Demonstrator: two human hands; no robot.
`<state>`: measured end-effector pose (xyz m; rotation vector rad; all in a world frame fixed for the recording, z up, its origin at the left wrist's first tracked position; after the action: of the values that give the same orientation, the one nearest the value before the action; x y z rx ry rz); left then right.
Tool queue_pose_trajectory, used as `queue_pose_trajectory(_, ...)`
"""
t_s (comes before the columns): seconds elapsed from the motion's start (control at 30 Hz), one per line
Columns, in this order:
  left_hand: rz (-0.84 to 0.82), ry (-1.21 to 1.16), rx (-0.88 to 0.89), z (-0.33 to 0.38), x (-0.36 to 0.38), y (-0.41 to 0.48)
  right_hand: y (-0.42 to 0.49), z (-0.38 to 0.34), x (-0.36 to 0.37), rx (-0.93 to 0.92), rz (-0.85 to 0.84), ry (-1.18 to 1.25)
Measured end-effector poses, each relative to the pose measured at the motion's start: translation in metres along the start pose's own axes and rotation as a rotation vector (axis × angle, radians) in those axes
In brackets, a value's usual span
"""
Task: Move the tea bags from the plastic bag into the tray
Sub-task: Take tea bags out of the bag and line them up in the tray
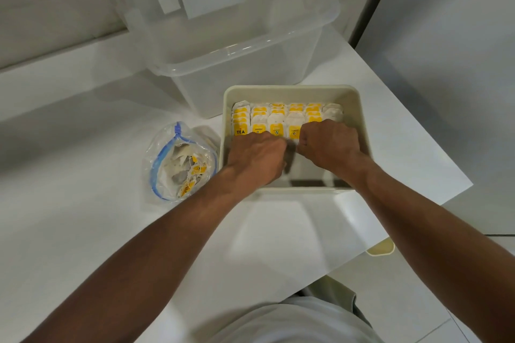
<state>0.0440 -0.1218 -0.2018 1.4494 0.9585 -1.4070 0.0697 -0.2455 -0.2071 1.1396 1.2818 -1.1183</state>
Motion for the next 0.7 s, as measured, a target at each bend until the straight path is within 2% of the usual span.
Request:
queue_pose_trajectory(0.47,0.065,0.111,0.048,-0.004,-0.001,0.000,0.007,0.002,-0.003,0.000,0.031,0.013)
queue_pose_trajectory(0.6,0.030,0.074,0.024,-0.010,0.001,-0.002,0.003,0.007,-0.003,0.026,-0.009,0.106)
queue_pose_trajectory(0.7,0.044,0.031,0.030,-0.011,-0.008,-0.003,0.002,0.009,-0.002,0.041,-0.064,0.305)
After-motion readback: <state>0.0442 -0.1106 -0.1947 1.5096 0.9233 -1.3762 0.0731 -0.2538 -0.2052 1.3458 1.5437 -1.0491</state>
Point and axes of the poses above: each hand's wrist, its own y-axis towards the middle knuckle, its own x-axis out of the palm, z = x × y, the point moved 7 cm from there along y, towards the middle knuckle, and after that the axes turned 14 degrees about z, right-handed, at the moved point
